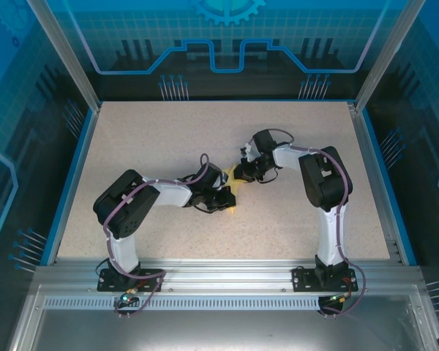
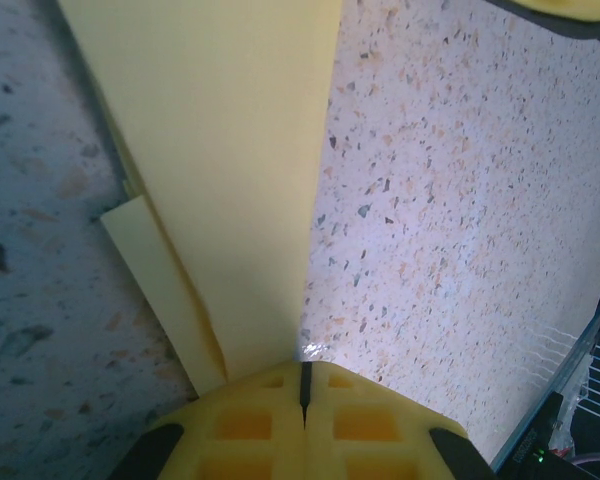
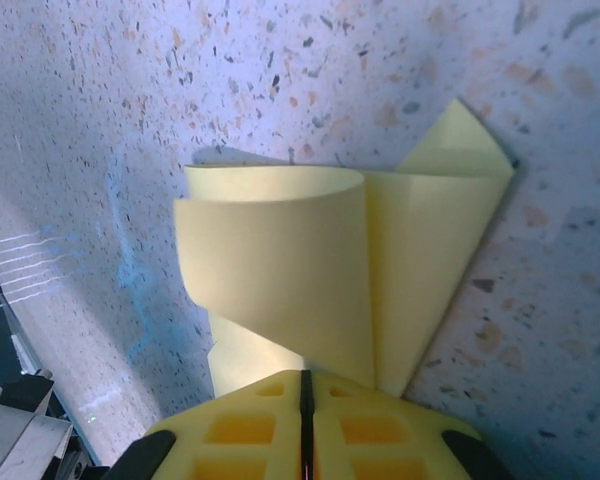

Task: Fold a paper plane with a square sheet of paper (fold left side to right side)
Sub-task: Fold the wing for the fifth time at the center of the table.

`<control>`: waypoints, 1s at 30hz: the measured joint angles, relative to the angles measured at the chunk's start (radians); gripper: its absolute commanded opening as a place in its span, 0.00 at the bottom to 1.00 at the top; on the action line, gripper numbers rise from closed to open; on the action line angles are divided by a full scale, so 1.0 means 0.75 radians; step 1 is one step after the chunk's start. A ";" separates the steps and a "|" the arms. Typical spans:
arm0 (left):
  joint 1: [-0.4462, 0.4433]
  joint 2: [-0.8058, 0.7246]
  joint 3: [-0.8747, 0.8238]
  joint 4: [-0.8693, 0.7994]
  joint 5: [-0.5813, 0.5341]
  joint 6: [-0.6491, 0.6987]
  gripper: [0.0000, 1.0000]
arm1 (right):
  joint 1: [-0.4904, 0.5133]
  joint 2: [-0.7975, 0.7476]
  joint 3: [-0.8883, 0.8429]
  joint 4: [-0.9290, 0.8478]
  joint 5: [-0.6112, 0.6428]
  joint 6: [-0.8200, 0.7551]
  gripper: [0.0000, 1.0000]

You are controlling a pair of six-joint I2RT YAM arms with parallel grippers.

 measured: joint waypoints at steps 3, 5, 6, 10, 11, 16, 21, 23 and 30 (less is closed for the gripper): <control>0.000 0.002 0.000 0.002 0.001 -0.001 0.03 | -0.001 0.018 0.037 -0.033 -0.002 -0.008 0.10; 0.000 0.003 0.000 0.003 0.001 -0.004 0.03 | -0.007 0.031 0.063 -0.037 0.005 -0.009 0.10; 0.000 0.002 0.000 0.003 0.001 -0.004 0.03 | -0.011 0.038 0.076 -0.037 0.009 -0.012 0.10; 0.000 0.003 0.001 0.003 0.001 -0.005 0.03 | -0.037 0.063 0.126 -0.037 0.032 -0.018 0.10; 0.000 0.003 0.001 0.003 0.001 -0.005 0.03 | -0.042 0.070 0.140 -0.037 0.037 -0.019 0.10; 0.000 0.003 0.001 0.003 0.001 -0.005 0.03 | -0.055 0.117 0.214 -0.061 0.043 -0.028 0.10; 0.000 0.004 0.001 0.003 0.001 -0.005 0.03 | -0.068 0.169 0.301 -0.087 0.044 -0.035 0.10; 0.000 0.004 0.001 0.003 0.001 -0.005 0.02 | -0.077 0.194 0.343 -0.103 0.044 -0.039 0.11; 0.001 0.004 0.001 0.006 0.007 -0.005 0.08 | -0.130 0.299 0.535 -0.123 0.071 -0.044 0.11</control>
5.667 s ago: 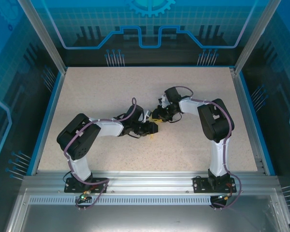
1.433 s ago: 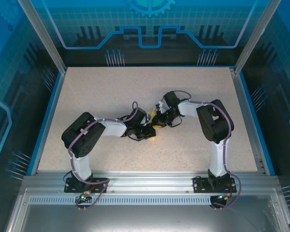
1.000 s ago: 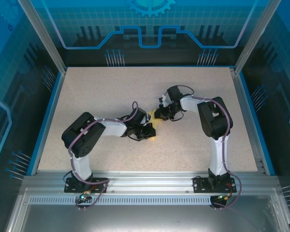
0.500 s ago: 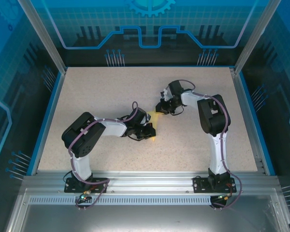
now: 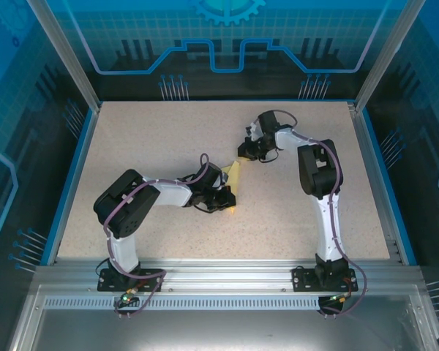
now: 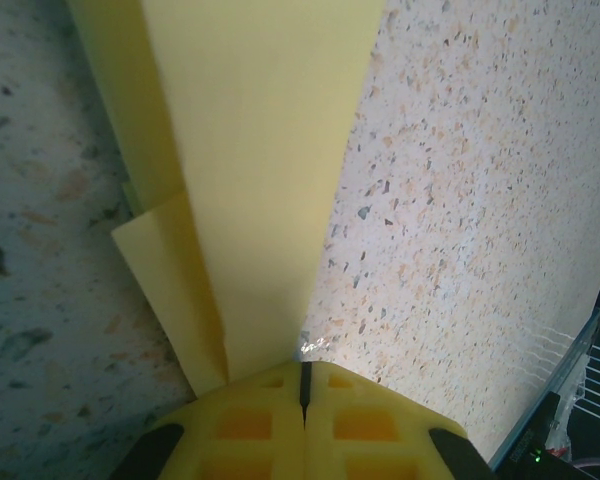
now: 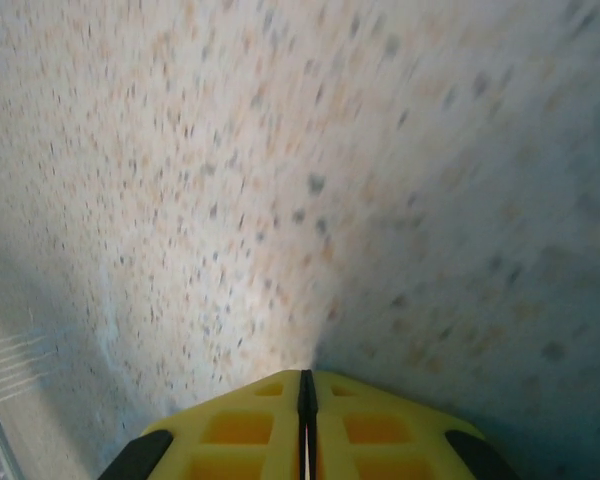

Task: Fold a paper plane with a square sheet of paper (fold left side to right side)
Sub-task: Fold the wing for the fifth time at the center of the table, then move the paper plane to the center of the table.

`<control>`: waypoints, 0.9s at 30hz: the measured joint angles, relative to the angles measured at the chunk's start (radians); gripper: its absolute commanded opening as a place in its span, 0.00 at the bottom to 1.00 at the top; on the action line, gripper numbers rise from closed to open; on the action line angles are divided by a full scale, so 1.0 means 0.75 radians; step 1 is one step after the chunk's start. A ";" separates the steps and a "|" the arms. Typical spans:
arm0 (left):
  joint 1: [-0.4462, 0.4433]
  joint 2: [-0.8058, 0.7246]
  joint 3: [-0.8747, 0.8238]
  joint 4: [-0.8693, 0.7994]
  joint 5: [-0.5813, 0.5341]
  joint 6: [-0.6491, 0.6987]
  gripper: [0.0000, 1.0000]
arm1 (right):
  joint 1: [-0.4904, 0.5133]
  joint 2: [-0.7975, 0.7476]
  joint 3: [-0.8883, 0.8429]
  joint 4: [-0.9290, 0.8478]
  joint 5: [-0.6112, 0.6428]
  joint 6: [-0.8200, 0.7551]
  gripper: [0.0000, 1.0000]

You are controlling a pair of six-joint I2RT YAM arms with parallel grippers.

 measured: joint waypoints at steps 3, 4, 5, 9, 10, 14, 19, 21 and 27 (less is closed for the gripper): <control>0.000 0.000 -0.004 0.011 0.004 -0.001 0.13 | -0.025 0.016 0.070 -0.027 0.013 -0.004 0.13; 0.000 0.000 -0.006 0.016 0.004 -0.001 0.16 | -0.034 0.015 0.093 -0.038 0.017 -0.006 0.16; 0.000 -0.002 -0.009 0.023 0.008 -0.002 0.18 | -0.039 0.014 0.110 -0.039 0.021 -0.010 0.18; -0.003 -0.042 -0.023 0.002 0.022 0.011 0.29 | -0.062 -0.057 0.083 -0.059 0.061 -0.048 0.29; -0.003 -0.062 -0.027 -0.022 0.024 0.018 0.34 | -0.068 -0.106 0.044 -0.066 0.079 -0.056 0.33; -0.003 -0.214 -0.028 -0.130 0.022 0.074 0.47 | -0.080 -0.347 -0.152 -0.075 0.138 -0.098 0.41; -0.003 -0.553 -0.030 -0.246 -0.114 0.150 0.54 | -0.065 -0.632 -0.368 -0.093 0.215 -0.102 0.51; -0.003 -0.702 -0.061 -0.279 -0.225 0.164 0.57 | -0.021 -0.699 -0.446 -0.104 0.275 -0.090 0.57; -0.003 -1.033 -0.262 -0.431 -0.609 0.114 0.66 | 0.269 -0.733 -0.617 -0.142 0.453 -0.037 0.63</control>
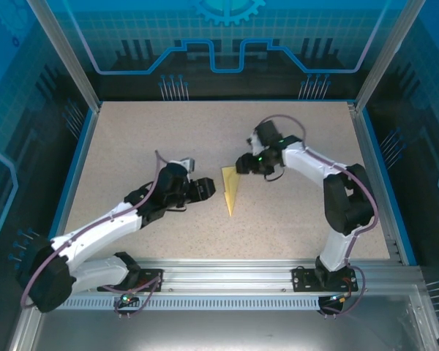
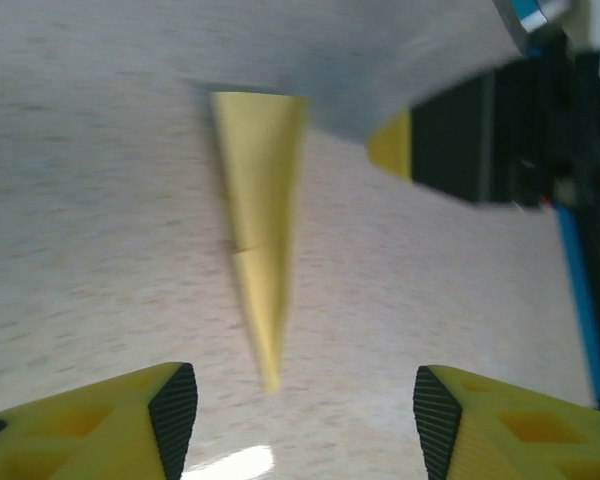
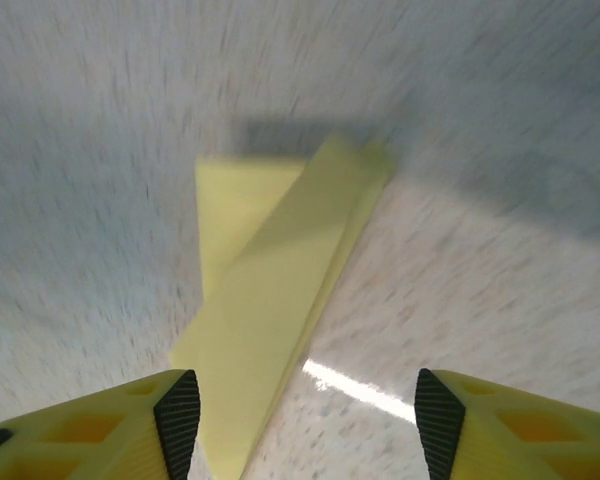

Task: Fold a paper plane with a square sheet of paper (fold left side to right side)
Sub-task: Move the paper plane to the center of the table.

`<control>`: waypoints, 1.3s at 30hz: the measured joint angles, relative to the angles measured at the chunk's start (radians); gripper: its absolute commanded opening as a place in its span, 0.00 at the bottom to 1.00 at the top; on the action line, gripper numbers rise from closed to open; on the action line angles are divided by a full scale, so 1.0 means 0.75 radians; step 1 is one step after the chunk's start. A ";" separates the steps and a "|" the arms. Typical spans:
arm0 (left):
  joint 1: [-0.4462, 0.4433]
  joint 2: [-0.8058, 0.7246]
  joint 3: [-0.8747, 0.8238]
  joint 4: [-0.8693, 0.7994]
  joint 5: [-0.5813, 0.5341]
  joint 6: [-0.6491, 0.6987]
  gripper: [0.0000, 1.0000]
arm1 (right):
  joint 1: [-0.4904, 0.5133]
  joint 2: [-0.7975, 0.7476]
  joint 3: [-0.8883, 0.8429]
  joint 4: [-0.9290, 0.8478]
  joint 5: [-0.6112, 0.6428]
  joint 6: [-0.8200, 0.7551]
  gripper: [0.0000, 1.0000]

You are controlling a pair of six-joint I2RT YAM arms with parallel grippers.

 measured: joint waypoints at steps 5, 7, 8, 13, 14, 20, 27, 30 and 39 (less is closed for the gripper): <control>0.000 -0.114 -0.135 -0.100 -0.178 -0.077 0.68 | 0.183 0.051 0.027 -0.041 0.117 0.030 0.62; 0.000 -0.134 -0.150 -0.125 -0.215 -0.094 0.68 | 0.204 0.094 0.057 -0.056 0.167 0.040 0.60; 0.000 -0.141 -0.152 -0.136 -0.229 -0.104 0.69 | 0.210 0.121 0.074 -0.063 0.196 0.043 0.57; 0.000 -0.171 -0.152 -0.148 -0.272 -0.118 0.69 | 0.211 0.178 0.082 -0.087 0.288 0.065 0.19; 0.000 -0.171 -0.152 -0.150 -0.278 -0.118 0.69 | 0.212 0.178 0.082 -0.090 0.291 0.063 0.09; 0.000 -0.171 -0.152 -0.167 -0.292 -0.118 0.69 | 0.205 0.085 0.040 -0.042 0.229 0.033 0.00; 0.000 -0.171 -0.152 -0.171 -0.302 -0.119 0.70 | 0.015 -0.154 -0.163 0.200 -0.113 0.075 0.00; 0.000 -0.171 -0.152 -0.171 -0.302 -0.119 0.70 | -0.090 -0.135 -0.248 0.278 -0.202 0.091 0.07; 0.000 -0.171 -0.152 -0.182 -0.302 -0.118 0.71 | -0.190 -0.054 -0.345 0.223 -0.140 0.051 0.38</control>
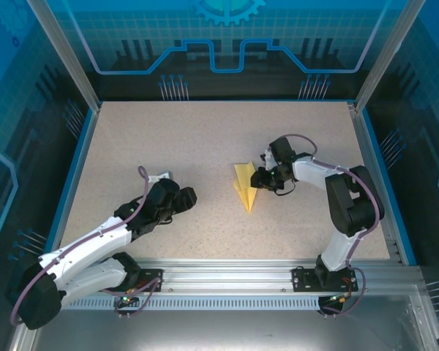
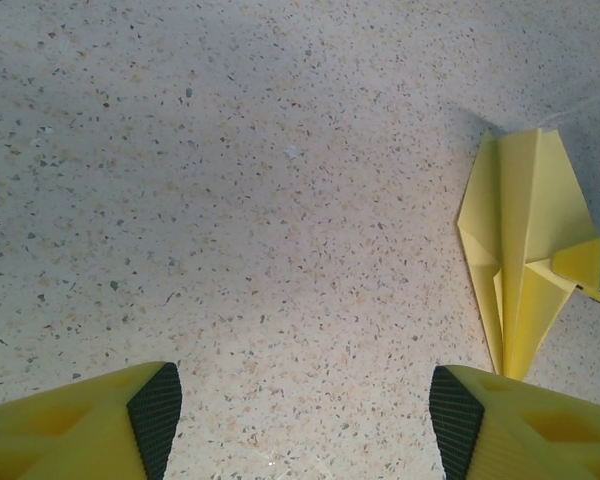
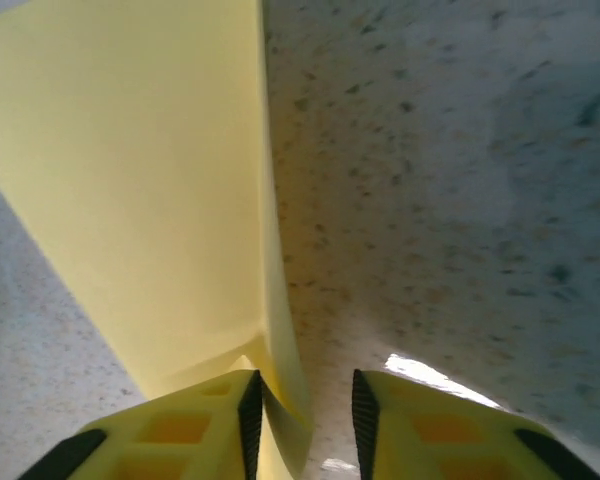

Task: Fold a paper plane with a square sheet of paper (fold left side to right side)
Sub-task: Move the paper plane to the center of the table.

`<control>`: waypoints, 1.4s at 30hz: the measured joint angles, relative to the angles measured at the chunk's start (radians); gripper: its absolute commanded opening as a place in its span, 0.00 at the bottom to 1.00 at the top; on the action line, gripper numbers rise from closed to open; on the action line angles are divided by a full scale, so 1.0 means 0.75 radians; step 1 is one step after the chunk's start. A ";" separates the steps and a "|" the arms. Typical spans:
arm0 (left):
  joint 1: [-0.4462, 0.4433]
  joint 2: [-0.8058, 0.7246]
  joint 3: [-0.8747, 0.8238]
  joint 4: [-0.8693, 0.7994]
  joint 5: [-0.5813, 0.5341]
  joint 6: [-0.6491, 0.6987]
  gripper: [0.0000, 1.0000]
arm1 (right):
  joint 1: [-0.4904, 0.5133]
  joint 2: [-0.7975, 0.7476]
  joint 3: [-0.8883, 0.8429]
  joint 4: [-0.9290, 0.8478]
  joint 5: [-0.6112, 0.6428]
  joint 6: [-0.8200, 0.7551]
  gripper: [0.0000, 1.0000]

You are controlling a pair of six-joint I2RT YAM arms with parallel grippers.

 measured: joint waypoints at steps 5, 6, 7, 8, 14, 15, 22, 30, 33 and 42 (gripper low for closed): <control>0.000 0.001 0.000 -0.005 0.000 0.000 0.71 | 0.048 -0.094 0.116 -0.201 0.261 -0.071 0.46; 0.000 0.001 0.000 -0.005 0.000 0.000 0.71 | 0.078 -0.117 0.149 -0.237 0.322 -0.086 0.48; 0.000 0.001 0.000 -0.005 0.000 0.000 0.72 | 0.111 -0.133 0.175 -0.266 0.367 -0.098 0.49; 0.000 0.003 0.000 -0.004 0.000 0.001 0.72 | 0.153 -0.146 0.201 -0.288 0.407 -0.110 0.51; 0.000 0.023 0.000 -0.005 0.001 0.001 0.72 | 0.385 -0.130 0.254 -0.364 0.499 -0.129 0.59; 0.000 0.023 0.000 -0.004 0.001 0.001 0.72 | 0.395 -0.110 0.259 -0.374 0.510 -0.126 0.62; 0.000 0.023 0.000 -0.004 0.001 0.001 0.73 | 0.379 -0.087 0.237 -0.400 0.592 -0.107 0.65; 0.000 0.029 0.000 -0.004 0.001 0.001 0.73 | 0.252 -0.121 0.102 -0.327 0.441 -0.076 0.61; 0.000 0.030 0.000 -0.004 0.001 0.001 0.73 | 0.247 -0.104 0.079 -0.293 0.389 -0.057 0.56; 0.000 0.030 0.000 -0.004 0.001 0.000 0.74 | 0.233 -0.021 0.056 -0.203 0.294 -0.019 0.41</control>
